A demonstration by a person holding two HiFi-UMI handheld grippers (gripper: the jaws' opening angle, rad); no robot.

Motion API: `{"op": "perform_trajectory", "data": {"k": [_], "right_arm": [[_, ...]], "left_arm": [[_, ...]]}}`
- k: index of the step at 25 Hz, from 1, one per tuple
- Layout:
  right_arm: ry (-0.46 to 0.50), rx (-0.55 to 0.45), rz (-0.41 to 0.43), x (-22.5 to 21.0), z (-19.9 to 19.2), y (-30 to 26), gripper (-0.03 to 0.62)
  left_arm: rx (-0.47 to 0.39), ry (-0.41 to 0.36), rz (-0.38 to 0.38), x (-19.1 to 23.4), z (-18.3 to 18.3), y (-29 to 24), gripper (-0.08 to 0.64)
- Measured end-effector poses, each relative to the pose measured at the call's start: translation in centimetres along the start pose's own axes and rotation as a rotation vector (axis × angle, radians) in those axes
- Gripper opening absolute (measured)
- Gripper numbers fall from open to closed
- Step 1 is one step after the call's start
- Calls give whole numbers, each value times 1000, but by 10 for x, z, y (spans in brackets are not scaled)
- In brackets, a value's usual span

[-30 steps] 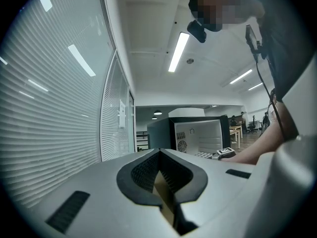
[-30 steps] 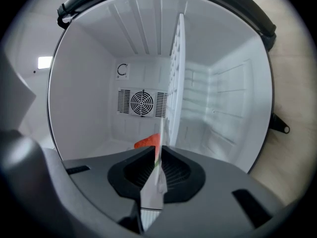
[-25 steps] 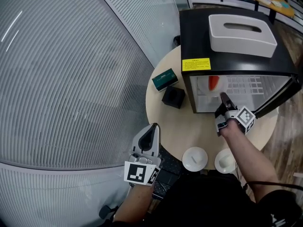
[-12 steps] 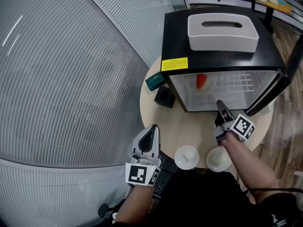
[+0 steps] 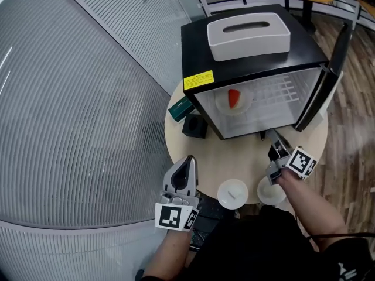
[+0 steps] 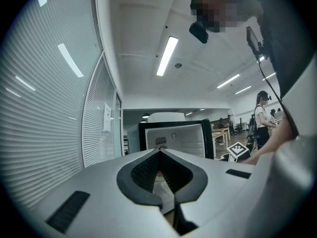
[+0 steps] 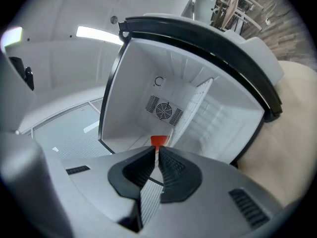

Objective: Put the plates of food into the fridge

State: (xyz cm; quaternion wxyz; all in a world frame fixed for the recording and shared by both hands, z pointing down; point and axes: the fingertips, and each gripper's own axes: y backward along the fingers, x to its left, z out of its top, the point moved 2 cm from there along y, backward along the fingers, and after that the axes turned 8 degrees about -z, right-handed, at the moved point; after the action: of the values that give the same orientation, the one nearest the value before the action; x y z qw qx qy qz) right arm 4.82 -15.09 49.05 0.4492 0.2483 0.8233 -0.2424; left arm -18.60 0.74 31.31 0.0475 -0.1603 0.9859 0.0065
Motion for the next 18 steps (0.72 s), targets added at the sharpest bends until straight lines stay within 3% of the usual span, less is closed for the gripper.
{"op": "perform_trajectory", "data": {"k": [5, 9, 18], "right_arm": [[-55, -90, -3, -1, -13, 37, 23], [-3, -132, -101, -18, -25, 73, 23], [-27, -236, -234, -48, -54, 144, 23]], "left_arm": [[-13, 2, -81, 0, -7, 11, 3], [-32, 22, -153, -6, -15, 15, 3], [-45, 46, -308, -22, -22, 13, 3]]}}
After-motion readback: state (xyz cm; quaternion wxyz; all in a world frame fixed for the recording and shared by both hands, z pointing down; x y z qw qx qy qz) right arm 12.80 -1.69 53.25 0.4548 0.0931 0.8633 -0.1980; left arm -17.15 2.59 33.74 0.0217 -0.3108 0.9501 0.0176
